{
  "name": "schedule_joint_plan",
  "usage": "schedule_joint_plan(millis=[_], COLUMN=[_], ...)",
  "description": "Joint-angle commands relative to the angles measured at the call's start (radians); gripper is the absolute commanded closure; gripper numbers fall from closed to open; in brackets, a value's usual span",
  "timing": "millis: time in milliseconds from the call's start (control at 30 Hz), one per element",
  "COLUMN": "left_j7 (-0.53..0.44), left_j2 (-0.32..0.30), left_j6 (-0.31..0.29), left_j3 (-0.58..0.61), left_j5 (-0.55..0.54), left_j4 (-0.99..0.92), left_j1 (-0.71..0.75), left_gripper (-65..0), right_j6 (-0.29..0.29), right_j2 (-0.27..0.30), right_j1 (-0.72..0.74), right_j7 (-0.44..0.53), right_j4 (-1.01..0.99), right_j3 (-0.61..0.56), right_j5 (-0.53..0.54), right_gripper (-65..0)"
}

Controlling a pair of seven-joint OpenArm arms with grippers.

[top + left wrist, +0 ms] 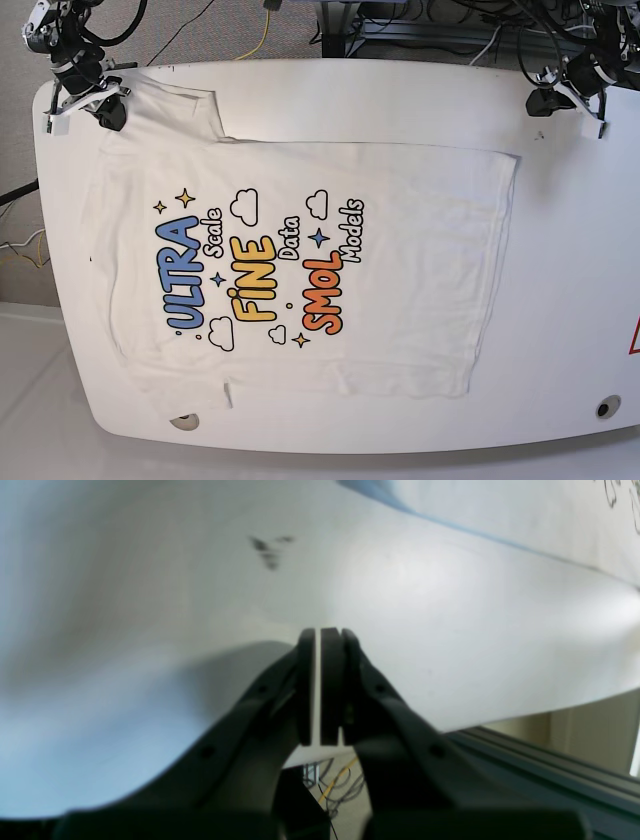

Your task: Fold the T-shirt properly

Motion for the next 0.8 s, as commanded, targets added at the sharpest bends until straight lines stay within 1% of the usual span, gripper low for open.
schedule_joint_plan(millis=[0,67,133,200,400,467,600,767], left_j7=[0.007,0.01,-0.004,-0.006,-0.002,0.028,0.036,0.043], left_j2=[-0.013,-0.012,-0.015,-0.014,-0.013,-0.013,-0.014,-0.017], left_j6=[-0.014,-0.018,-0.021,-0.023,-0.021,-0.024,-0.017,-0.017], left_j3=[-0.005,-0.005,-0.005,-0.006,-0.006,-0.006,-0.008,-0.008], left_j5=[-0.009,-0.005,-0.001,0.0,0.004,0.018,0.021,0.024], left_j4=[0.027,0.036,0.045,0.054,0.07,0.052,0.05,0.048], left_j1=[0.002,0.002,0.005,0.004,0.0,-0.017,-0.025,-0.034], left_gripper=[-3.9,-11.2,-22.0,-24.7,-27.6,-32.3,-35.0,-36.1], right_j6=[0.006,0.008,0.01,0.01,0.01,0.007,0.009,0.009], right_j2=[0.018,0.017,0.016,0.017,0.017,0.018,0.018,0.019], right_j1=[-0.002,-0.003,-0.007,-0.006,-0.008,-0.005,-0.006,-0.007], right_j7=[0.02,0.019,0.022,0.022,0.022,0.025,0.027,0.027], right_j4=[0.012,0.009,0.01,0.009,0.007,0.005,0.004,0.003], right_j3=[0.006,0.006,0.007,0.007,0.008,0.011,0.012,0.011], right_j5=[0.013,0.012,0.013,0.012,0.015,0.022,0.026,0.027], right_gripper=[0.0,0.0,0.0,0.0,0.0,0.0,0.0,0.0])
